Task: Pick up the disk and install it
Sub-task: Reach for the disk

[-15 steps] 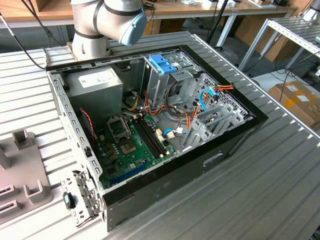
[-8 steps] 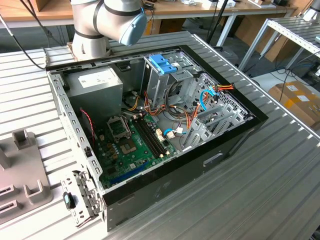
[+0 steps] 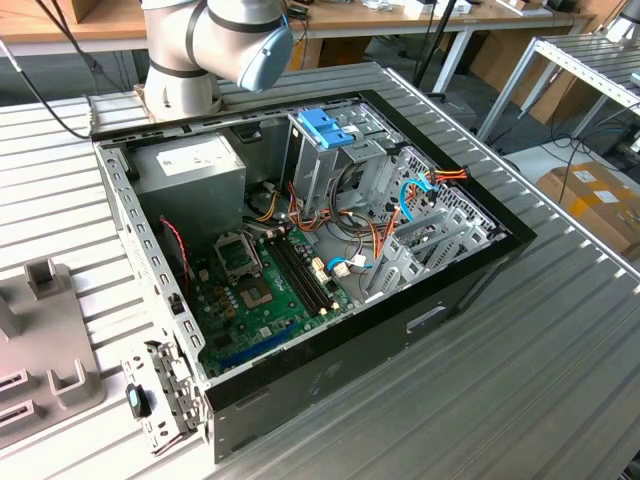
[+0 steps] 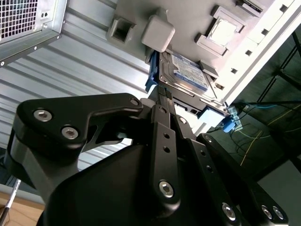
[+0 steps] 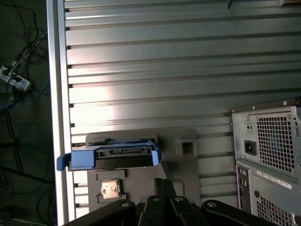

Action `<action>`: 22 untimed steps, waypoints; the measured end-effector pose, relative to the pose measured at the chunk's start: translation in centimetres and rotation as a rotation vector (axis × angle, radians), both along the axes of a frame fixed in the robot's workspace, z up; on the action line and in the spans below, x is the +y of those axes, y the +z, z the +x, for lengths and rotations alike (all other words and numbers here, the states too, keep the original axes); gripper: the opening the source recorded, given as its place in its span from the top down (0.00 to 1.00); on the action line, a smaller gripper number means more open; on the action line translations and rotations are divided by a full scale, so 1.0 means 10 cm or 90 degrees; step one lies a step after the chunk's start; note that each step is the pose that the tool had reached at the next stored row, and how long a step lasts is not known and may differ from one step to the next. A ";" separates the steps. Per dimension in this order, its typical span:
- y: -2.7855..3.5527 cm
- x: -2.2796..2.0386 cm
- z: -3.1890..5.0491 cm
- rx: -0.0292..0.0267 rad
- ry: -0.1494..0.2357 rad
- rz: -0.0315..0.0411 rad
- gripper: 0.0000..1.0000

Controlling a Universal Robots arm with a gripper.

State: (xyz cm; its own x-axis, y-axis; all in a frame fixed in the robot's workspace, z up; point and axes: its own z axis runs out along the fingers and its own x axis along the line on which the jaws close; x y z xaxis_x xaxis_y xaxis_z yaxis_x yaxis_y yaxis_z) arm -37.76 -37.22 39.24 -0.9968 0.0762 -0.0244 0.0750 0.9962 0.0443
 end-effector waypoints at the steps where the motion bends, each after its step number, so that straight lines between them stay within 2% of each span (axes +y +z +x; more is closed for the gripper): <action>1: 0.000 0.000 -0.010 0.0000 0.000 0.0000 0.89; 13: -0.002 0.002 -0.129 0.0000 0.000 0.0000 0.89; 15: -0.004 0.019 -0.136 0.0000 0.000 0.0000 0.89; 18: -0.015 0.080 -0.164 -0.0001 0.000 0.0000 0.89; 22: -0.030 0.118 -0.278 -0.0001 0.000 -0.0001 0.89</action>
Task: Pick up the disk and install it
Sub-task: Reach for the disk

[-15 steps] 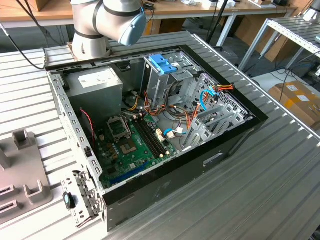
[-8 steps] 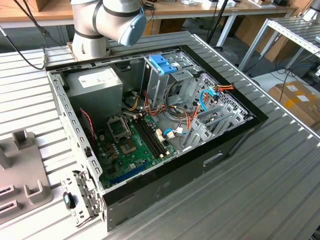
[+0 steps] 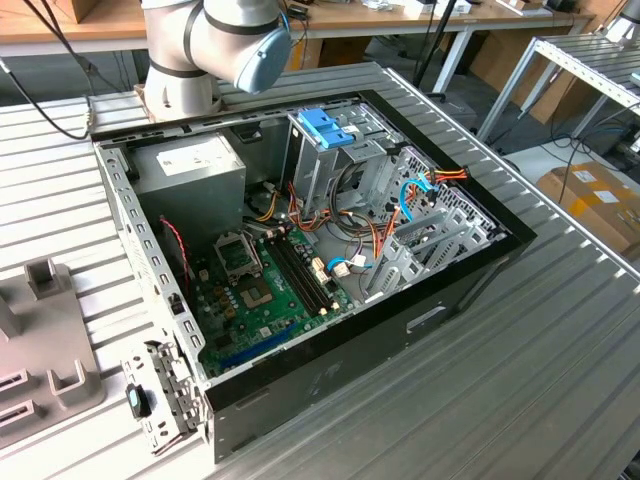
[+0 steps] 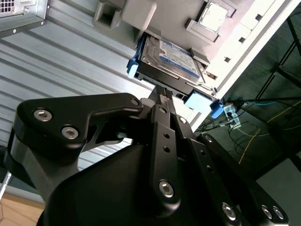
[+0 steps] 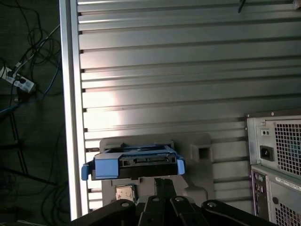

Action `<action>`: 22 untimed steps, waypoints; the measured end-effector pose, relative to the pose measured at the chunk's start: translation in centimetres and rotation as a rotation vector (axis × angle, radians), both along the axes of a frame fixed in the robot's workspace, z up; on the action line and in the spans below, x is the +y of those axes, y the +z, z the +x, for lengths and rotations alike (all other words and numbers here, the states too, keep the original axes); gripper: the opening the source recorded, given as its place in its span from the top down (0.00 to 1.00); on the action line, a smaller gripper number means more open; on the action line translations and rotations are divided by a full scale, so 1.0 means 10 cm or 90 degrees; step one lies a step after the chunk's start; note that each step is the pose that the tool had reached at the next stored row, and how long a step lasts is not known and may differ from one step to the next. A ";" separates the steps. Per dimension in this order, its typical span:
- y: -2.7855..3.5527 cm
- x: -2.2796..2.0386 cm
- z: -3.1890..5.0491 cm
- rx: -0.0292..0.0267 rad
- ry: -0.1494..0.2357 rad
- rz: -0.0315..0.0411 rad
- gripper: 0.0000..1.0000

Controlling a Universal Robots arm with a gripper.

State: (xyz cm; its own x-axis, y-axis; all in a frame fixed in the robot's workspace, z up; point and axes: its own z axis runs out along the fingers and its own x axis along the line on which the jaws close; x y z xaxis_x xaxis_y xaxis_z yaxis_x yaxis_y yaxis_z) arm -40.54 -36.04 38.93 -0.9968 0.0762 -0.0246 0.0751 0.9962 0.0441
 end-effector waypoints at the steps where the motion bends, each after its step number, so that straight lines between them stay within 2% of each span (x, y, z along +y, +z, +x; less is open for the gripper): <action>1: -0.001 0.002 -0.008 0.0000 0.000 0.0000 0.89; 15: -0.001 0.004 -0.020 0.0001 0.000 -0.0001 0.89; 22: -0.002 0.004 -0.094 0.0000 0.000 0.0000 0.89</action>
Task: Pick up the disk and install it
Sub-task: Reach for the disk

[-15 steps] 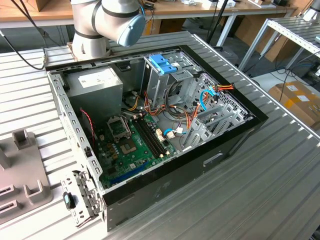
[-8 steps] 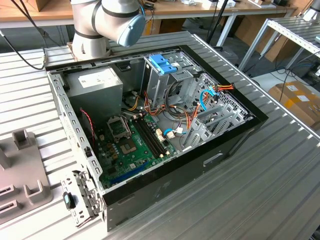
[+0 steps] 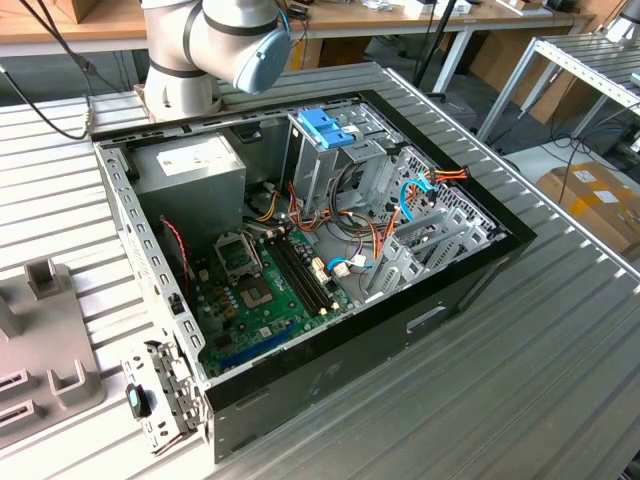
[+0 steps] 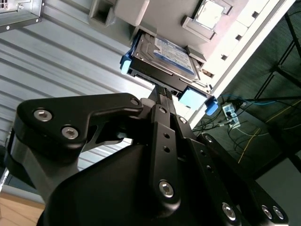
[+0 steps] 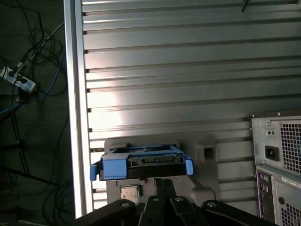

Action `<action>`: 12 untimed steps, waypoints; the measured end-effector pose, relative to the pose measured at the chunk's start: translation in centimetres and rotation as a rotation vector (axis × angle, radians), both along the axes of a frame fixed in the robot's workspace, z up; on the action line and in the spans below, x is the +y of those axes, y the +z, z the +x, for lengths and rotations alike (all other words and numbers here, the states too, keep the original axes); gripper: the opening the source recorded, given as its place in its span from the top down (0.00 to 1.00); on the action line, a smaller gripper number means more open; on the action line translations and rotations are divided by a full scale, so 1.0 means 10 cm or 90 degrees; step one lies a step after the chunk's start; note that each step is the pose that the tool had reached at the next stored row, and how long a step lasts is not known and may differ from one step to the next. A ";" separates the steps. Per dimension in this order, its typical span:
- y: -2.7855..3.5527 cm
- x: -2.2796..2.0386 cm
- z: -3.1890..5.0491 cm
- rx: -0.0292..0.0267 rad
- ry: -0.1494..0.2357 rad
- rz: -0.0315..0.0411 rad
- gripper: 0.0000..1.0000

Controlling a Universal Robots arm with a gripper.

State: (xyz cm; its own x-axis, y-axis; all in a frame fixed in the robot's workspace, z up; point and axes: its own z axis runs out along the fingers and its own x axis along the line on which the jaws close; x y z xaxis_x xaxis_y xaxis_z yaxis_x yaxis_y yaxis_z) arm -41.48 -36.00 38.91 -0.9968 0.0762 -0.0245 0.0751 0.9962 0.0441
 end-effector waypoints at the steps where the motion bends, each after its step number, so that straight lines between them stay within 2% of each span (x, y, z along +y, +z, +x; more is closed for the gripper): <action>1: 0.000 0.000 -0.020 0.0001 0.000 0.0000 0.89; 8: -0.001 0.000 -0.151 0.0000 0.000 0.0000 0.89; 12: -0.002 0.000 -0.188 0.0000 0.000 0.0000 0.89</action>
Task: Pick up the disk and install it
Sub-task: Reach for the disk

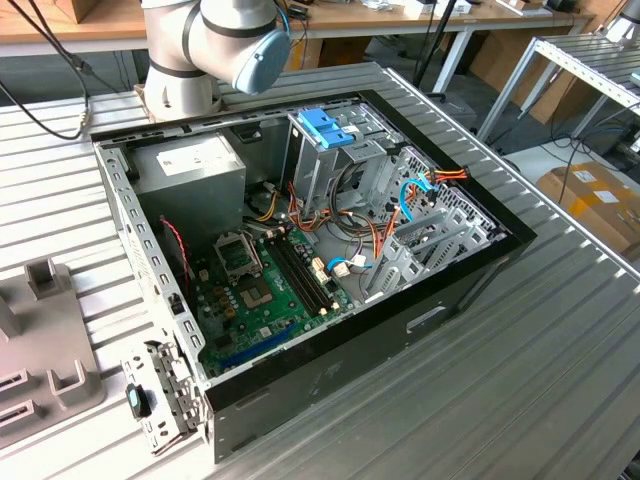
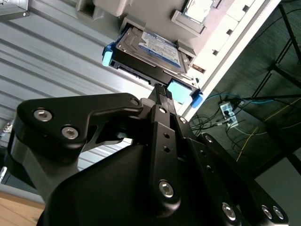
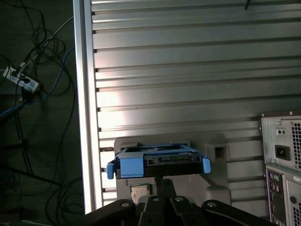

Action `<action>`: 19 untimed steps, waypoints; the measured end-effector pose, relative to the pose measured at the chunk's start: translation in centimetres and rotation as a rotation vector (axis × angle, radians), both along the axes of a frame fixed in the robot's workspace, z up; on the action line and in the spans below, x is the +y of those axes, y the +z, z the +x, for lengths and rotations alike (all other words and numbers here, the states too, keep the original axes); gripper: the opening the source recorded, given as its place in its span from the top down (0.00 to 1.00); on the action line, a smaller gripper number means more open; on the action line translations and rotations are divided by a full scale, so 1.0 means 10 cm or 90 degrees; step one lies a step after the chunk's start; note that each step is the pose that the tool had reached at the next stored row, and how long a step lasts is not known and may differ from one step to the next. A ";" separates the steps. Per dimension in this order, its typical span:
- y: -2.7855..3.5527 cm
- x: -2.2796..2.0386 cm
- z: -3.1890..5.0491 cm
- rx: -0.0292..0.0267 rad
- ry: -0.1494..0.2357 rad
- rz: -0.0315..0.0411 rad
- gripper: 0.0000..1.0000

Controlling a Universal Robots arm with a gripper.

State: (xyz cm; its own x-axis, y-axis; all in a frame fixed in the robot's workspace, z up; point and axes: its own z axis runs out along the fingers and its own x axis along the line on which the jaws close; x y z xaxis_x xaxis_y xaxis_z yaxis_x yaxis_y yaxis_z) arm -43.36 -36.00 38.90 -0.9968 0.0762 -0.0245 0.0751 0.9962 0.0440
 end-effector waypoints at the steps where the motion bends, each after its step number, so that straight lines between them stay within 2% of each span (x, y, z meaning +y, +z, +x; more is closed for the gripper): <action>1: 0.000 0.000 -0.007 0.0001 0.000 0.0000 0.89; 16: -0.001 0.000 -0.113 0.0000 0.000 0.0000 0.89; 19: 0.000 0.000 -0.155 0.0000 0.000 0.0000 0.89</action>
State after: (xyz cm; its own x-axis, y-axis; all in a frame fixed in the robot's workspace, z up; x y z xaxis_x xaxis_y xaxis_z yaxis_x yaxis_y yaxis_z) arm -44.91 -36.00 38.89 -0.9968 0.0761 -0.0244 0.0750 0.9962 0.0440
